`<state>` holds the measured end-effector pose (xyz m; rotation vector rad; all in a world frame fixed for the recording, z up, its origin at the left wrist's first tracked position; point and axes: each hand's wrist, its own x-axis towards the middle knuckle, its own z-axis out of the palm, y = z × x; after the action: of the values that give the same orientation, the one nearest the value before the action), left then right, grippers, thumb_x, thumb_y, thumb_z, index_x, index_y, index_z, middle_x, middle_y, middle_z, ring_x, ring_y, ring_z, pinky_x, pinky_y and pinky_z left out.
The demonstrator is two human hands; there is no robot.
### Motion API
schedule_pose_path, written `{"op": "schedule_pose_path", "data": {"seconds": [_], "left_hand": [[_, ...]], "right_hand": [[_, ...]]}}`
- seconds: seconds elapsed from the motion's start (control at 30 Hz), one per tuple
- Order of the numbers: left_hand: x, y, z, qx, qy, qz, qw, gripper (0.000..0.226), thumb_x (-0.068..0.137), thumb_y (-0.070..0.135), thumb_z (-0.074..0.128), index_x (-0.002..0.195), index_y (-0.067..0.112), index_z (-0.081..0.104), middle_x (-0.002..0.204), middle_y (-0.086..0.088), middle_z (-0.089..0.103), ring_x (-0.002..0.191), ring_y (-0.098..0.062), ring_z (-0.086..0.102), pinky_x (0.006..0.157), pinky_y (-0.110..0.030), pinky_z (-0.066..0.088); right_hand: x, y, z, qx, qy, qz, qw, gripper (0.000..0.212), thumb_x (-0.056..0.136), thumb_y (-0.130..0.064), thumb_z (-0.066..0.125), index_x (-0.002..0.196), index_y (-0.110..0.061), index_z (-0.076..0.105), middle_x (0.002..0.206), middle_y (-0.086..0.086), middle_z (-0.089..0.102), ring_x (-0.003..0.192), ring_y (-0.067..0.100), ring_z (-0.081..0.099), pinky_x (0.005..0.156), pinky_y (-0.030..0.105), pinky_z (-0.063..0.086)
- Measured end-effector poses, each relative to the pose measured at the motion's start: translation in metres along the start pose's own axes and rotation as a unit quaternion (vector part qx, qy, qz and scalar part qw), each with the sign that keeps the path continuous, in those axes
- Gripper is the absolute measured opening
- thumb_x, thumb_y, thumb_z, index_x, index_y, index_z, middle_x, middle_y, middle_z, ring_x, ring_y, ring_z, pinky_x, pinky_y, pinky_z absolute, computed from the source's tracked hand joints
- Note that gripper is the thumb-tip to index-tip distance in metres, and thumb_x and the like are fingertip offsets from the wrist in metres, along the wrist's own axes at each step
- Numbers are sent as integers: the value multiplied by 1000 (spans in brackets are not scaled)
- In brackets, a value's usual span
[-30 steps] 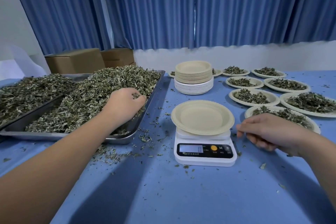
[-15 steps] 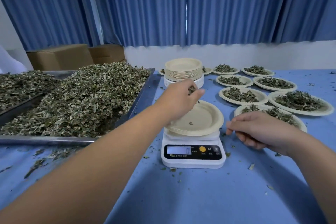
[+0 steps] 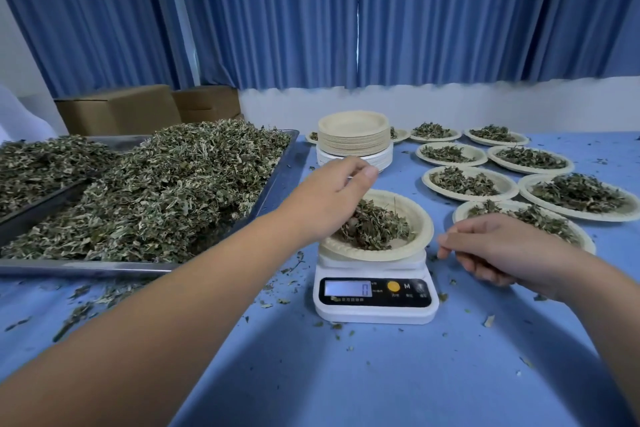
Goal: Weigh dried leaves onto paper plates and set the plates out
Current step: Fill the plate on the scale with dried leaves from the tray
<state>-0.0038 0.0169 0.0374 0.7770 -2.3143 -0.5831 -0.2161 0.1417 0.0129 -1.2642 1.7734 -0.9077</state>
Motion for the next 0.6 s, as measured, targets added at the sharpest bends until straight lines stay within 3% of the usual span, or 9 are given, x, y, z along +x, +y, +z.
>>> {"op": "schedule_pose_path", "data": {"seconds": [0.1, 0.2, 0.3, 0.37, 0.47, 0.53, 0.6], "left_hand": [[0, -20, -20, 136, 71, -55, 987, 26, 98, 42, 44, 109, 26, 61, 104, 11, 57, 92, -6, 56, 81, -29, 47], [-4, -50, -49, 292, 122, -149, 937, 24, 95, 30, 46, 108, 21, 64, 110, -3, 58, 99, -26, 58, 84, -39, 50], [-12, -78, -72, 511, 26, -199, 836, 38, 91, 29, 52, 128, 19, 52, 126, -11, 51, 116, -31, 50, 94, -46, 45], [-17, -94, -83, 575, -37, -237, 782, 54, 88, 41, 59, 136, 21, 43, 138, -12, 42, 128, -33, 42, 104, -50, 38], [-23, -115, -89, 520, -88, -337, 780, 73, 84, 65, 56, 142, 26, 35, 150, -11, 31, 136, -37, 34, 109, -56, 31], [-25, -124, -89, 466, -114, -372, 795, 70, 85, 65, 54, 143, 31, 34, 150, -9, 30, 134, -37, 38, 108, -57, 32], [-27, -128, -89, 444, -115, -358, 814, 62, 88, 58, 56, 142, 35, 38, 146, -7, 34, 130, -35, 42, 105, -54, 36]], "right_hand": [[0, 0, 0, 0, 8, -3, 1000, 26, 90, -27, 63, 77, -6, 71, 53, 3, 48, 39, 12, 36, 35, 19, 25], [1, -1, 0, 0, 9, -7, 1000, 26, 90, -27, 63, 76, -7, 71, 53, 3, 48, 39, 13, 37, 36, 19, 26], [2, -1, 0, -2, 12, -7, 1000, 26, 90, -28, 64, 75, -8, 71, 53, 3, 48, 38, 13, 37, 36, 18, 26], [2, -1, 1, -3, 14, -6, 1000, 26, 90, -27, 63, 76, -7, 71, 52, 3, 48, 38, 13, 36, 35, 18, 26], [2, -1, 1, -4, 15, -6, 1000, 25, 90, -26, 63, 78, -6, 71, 52, 3, 47, 38, 12, 36, 35, 19, 26], [1, -2, 2, -5, 15, -6, 1000, 26, 91, -26, 63, 77, -6, 71, 52, 3, 47, 38, 13, 36, 35, 19, 26], [1, -2, 2, -7, 15, -7, 1000, 26, 91, -26, 63, 78, -5, 71, 53, 4, 48, 39, 13, 36, 35, 20, 26]]}}
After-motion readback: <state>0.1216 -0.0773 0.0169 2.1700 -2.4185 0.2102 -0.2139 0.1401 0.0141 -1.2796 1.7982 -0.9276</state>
